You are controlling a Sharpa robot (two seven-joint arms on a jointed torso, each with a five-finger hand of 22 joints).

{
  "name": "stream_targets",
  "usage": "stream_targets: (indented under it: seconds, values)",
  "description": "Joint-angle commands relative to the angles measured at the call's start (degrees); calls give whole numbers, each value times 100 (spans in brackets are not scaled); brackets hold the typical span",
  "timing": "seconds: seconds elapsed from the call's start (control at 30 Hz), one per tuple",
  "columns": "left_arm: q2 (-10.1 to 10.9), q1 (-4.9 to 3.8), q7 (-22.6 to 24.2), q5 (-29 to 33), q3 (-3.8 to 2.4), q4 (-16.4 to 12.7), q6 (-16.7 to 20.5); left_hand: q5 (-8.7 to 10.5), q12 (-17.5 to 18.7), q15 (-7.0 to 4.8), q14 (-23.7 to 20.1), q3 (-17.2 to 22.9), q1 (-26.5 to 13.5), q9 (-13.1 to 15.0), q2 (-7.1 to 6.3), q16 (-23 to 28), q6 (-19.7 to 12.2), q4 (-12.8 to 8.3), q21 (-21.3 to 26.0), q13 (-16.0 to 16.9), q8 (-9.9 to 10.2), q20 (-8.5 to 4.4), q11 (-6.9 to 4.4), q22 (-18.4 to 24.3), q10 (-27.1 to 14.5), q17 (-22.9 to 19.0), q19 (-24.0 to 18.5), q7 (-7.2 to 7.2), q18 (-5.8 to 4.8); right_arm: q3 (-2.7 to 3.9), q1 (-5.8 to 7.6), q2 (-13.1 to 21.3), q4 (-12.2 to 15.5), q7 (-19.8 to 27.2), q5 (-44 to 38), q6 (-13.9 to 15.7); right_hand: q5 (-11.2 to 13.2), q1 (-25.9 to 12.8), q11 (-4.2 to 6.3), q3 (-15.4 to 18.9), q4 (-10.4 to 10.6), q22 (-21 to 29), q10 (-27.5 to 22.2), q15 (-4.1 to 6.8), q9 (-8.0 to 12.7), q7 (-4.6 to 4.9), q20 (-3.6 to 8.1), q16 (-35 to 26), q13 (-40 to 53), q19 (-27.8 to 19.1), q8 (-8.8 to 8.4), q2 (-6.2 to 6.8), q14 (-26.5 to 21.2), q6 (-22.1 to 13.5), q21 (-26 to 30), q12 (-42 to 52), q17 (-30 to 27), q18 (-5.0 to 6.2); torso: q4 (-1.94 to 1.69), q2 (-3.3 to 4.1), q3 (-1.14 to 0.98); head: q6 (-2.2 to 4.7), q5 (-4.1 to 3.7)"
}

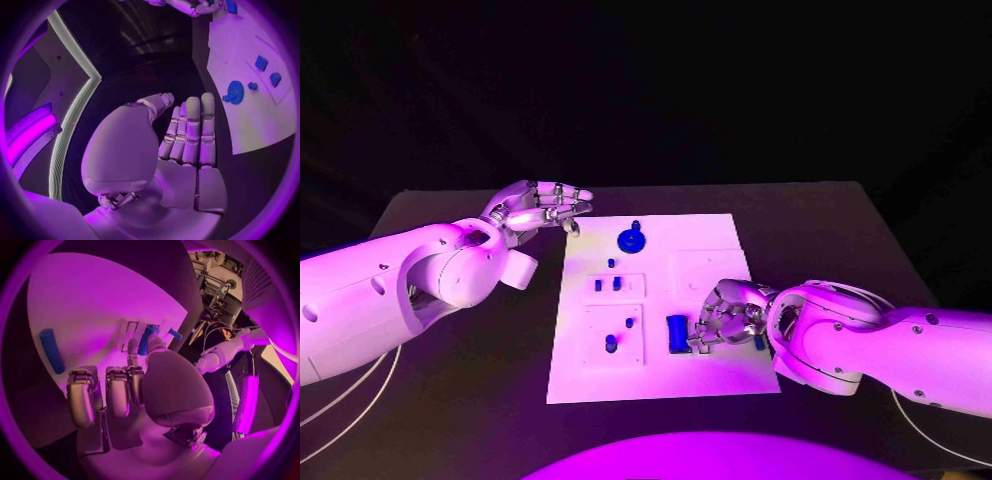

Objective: Assemble the parts on the task board

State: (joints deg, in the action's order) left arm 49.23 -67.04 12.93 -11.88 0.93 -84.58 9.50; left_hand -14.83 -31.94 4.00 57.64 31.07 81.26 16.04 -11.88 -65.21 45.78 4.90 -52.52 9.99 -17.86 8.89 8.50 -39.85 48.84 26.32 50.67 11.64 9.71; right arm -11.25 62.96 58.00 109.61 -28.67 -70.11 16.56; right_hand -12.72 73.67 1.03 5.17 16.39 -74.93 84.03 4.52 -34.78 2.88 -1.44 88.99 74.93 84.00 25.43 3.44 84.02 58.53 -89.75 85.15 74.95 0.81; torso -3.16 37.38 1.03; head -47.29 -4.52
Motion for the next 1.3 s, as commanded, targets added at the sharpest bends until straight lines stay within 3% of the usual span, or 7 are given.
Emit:
stream_targets:
  seconds: [0.03,0.3,0.5,0.77,0.97,1.03,1.3]
  values:
    - [-3,-1,23,36,-3,-9,-80,-8,-35,10,-22,-19,-46,-6,29,35,-37,17,38,-7,-38,47,7,8,-51,-7,2,92,84,4,-2,10,23,4,-118,-26,16,-30,26,-1,25,-1507,402,36,7,5,25,-4,1237,600,-23,43,543,-19,-25,15,1244,-81,-1,5,-5,-3,7]
    - [-6,-1,25,36,-2,-9,-81,-8,-35,10,-22,-19,-46,-6,29,35,-37,17,38,-7,-38,47,7,8,-51,-7,2,92,84,4,-2,6,31,32,-99,8,8,-49,23,-1,31,-1507,401,35,11,9,24,-5,1235,600,-28,66,543,-16,-25,13,1242,-81,-3,1,0,-3,2]
    - [-5,-1,29,36,-2,-8,-77,-8,-35,10,-22,-19,-46,-6,29,35,-37,17,38,-7,-38,47,7,8,-51,-7,2,92,84,5,2,126,48,83,-135,252,-1,-83,19,-13,36,-1507,404,31,18,15,22,-9,1240,600,-40,75,541,-19,-25,20,1232,-81,-3,-1,4,4,-9]
    - [-14,-1,121,48,-2,-21,-19,-8,-35,10,-22,-19,-47,-6,30,35,-37,17,38,-7,-38,47,7,8,-51,-7,2,92,84,8,209,625,117,244,-138,665,64,58,-106,-185,16,-1507,348,-70,130,161,-52,-33,1187,600,-321,246,529,-317,-25,-87,1179,-81,-2,-6,11,29,-73]
    - [-25,-1,247,90,-1,-55,16,-8,-49,11,-24,-22,-52,-6,32,32,-38,22,47,-10,-46,50,6,14,-52,-11,2,91,85,4,310,1119,99,214,-302,507,169,137,-121,-236,15,-1507,323,-88,133,174,-77,-30,1163,600,-344,337,531,-295,-25,-136,1190,-81,12,0,8,43,-189]
    - [-30,-1,256,95,-1,-56,18,-8,-49,11,-24,-22,-52,-6,32,32,-38,22,47,-10,-46,50,6,14,-52,-11,2,91,85,-5,313,1232,82,165,-350,426,214,138,-125,-245,21,-1507,320,-91,133,176,-82,-31,1161,600,-350,358,530,-287,-25,-139,1189,-81,18,-2,3,50,-183]
    - [-63,1,263,103,0,-35,17,-8,-49,11,-24,-22,-52,-6,32,32,-38,22,47,-10,-46,50,6,14,-52,-11,2,91,85,-47,210,1399,46,-12,-540,72,375,38,-115,-283,40,-1507,300,-90,114,158,-94,-35,1139,600,-329,430,528,-180,-25,-184,1183,-81,4,4,-7,53,-254]
